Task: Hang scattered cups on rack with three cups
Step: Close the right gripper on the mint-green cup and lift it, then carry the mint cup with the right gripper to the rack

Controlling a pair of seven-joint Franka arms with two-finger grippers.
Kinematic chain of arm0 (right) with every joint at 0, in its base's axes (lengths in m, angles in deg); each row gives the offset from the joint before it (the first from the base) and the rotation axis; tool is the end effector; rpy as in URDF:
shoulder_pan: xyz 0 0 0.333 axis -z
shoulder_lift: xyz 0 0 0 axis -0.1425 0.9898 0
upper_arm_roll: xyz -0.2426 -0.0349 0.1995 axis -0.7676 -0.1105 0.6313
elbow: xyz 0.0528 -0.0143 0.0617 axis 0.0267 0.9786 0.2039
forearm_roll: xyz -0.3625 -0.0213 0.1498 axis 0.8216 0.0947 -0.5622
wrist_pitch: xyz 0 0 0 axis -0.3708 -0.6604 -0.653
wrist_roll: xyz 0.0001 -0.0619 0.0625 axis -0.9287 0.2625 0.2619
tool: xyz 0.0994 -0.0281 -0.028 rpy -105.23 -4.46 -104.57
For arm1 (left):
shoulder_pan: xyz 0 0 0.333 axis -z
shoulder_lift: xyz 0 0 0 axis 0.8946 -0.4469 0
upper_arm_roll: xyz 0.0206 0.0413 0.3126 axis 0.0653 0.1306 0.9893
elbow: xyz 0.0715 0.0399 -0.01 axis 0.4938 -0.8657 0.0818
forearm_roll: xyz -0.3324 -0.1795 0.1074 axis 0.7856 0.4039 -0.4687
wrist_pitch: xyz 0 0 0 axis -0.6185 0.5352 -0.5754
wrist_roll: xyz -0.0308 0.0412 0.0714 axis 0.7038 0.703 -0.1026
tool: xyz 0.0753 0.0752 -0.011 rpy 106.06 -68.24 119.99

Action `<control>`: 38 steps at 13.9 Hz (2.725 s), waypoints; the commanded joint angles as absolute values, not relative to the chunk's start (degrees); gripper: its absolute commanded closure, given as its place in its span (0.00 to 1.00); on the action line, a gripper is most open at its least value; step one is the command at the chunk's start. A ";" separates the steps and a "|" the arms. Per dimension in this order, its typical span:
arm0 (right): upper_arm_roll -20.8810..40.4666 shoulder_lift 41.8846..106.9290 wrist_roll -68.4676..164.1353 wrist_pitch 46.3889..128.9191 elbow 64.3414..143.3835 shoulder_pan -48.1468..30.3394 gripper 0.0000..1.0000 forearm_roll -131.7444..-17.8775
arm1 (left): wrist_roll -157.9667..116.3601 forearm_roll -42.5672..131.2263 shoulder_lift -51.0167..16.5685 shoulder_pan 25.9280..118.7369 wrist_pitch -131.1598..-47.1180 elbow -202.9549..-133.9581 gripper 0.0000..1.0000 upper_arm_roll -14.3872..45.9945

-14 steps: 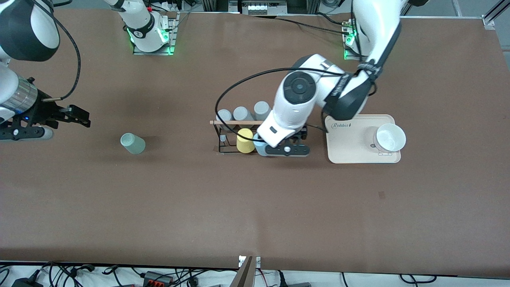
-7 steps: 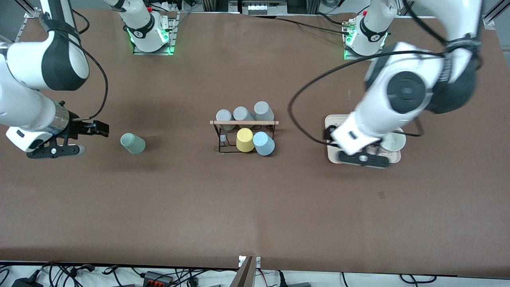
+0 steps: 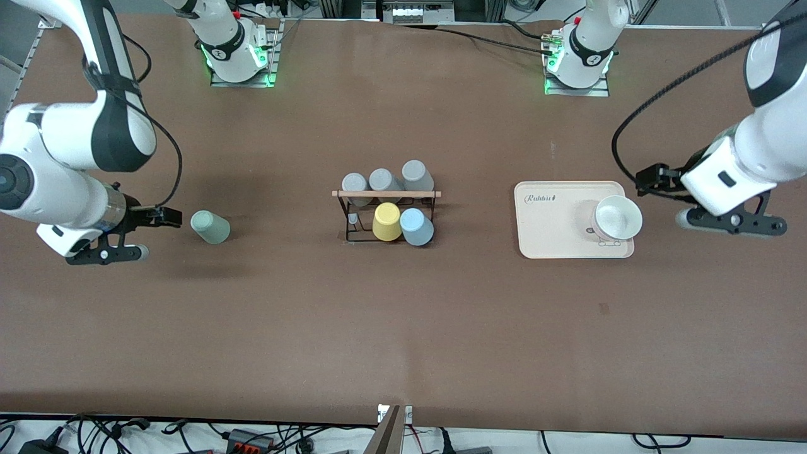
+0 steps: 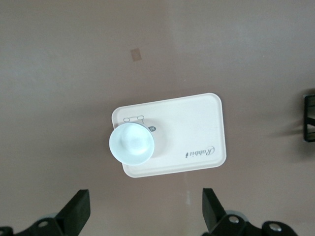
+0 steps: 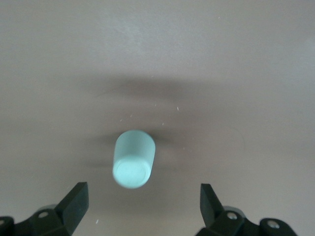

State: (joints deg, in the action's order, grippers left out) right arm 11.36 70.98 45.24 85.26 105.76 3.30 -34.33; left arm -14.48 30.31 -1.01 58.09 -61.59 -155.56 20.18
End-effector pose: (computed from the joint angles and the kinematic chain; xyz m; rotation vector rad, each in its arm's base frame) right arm 0.6309 0.0104 0.3584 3.0543 0.1389 -0.2096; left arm 0.5938 -0.0682 0.5591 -3.0721 0.2296 0.1667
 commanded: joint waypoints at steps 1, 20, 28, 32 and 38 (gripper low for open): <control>11.64 70.37 44.30 94.61 114.24 3.54 0.00 -33.48 | -9.79 29.98 10.33 56.43 -70.94 -173.68 0.00 19.28; 12.25 73.97 38.41 105.98 124.28 2.92 0.36 -38.49 | -17.34 30.68 5.50 60.86 -65.67 -162.96 0.00 26.17; 14.36 71.42 40.43 99.69 116.85 2.39 0.77 -38.32 | -17.17 30.68 5.50 64.60 -65.67 -162.96 0.00 30.00; 15.86 75.10 40.52 78.61 94.02 -0.84 0.77 -38.14 | -17.17 31.20 5.50 64.69 -65.67 -162.52 0.00 29.91; 15.86 78.97 37.46 73.28 82.45 -11.21 0.77 -38.32 | -17.34 31.21 5.50 64.69 -65.67 -162.35 0.00 29.91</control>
